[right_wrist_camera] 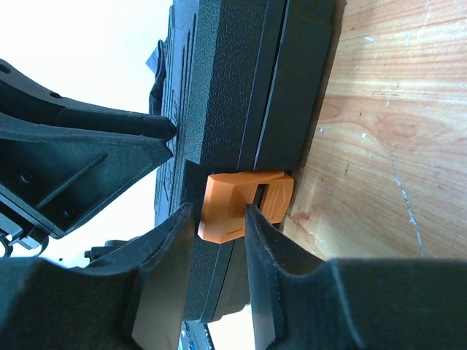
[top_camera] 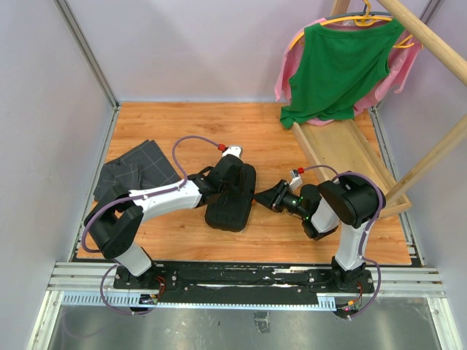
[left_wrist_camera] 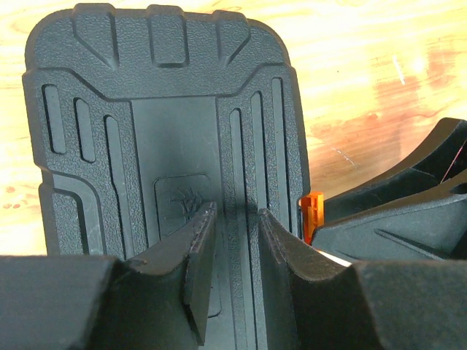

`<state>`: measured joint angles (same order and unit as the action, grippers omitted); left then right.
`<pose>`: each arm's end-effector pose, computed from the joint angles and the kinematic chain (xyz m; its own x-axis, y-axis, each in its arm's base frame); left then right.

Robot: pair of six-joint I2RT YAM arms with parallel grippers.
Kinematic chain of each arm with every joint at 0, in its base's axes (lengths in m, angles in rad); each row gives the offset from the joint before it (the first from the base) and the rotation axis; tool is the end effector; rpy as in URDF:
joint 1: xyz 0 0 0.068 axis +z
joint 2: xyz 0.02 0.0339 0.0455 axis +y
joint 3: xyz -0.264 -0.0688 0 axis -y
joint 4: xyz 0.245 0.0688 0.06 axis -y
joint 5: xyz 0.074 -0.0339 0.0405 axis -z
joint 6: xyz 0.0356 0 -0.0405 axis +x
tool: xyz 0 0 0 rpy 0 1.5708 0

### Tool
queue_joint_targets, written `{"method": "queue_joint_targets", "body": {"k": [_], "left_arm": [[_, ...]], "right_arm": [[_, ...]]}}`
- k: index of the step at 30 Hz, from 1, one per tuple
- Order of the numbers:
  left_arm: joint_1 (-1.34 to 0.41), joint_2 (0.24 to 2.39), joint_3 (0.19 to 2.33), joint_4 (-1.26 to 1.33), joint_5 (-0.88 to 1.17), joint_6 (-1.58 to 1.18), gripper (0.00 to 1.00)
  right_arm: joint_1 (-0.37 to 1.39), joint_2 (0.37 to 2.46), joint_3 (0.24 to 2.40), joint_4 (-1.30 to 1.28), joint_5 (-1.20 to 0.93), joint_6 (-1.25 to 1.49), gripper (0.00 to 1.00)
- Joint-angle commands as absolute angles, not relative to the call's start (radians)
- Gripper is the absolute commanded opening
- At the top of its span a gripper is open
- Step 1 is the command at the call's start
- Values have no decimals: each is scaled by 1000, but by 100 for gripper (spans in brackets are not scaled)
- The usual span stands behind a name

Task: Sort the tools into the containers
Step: Close the storage box at the center of the board.

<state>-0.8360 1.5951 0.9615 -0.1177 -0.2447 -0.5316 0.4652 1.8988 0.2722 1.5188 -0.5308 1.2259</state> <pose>0.2335 -0.2455 0.2066 -0.6992 0.0402 -0.7138 0.2862 0.9307 -0.2279 0.2202 0.1307 0.1042 -0.8199 0.4966 -0.2849 -0.1924 0.2297 0.9541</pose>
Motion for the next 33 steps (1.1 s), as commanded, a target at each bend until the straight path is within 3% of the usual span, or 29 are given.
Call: {"method": "queue_joint_targets", "body": {"k": [1,14,19,33], "left_arm": [[-871,1656,937,-227,-154,-557,33],[-873,1662,946,-229,-153,-553,33],[-873,1664,946,-225,-149,-555,33],[-874,1674,954,-223,-148,-552,33]], "right_arm": [[466,1914,283,1552,-540,1223,37],[466,1888,260,1488,-512,1202,33],[466,1858,247,1428,-502,1174,45],[466,1859,216,1497,-478,1178,50]]}}
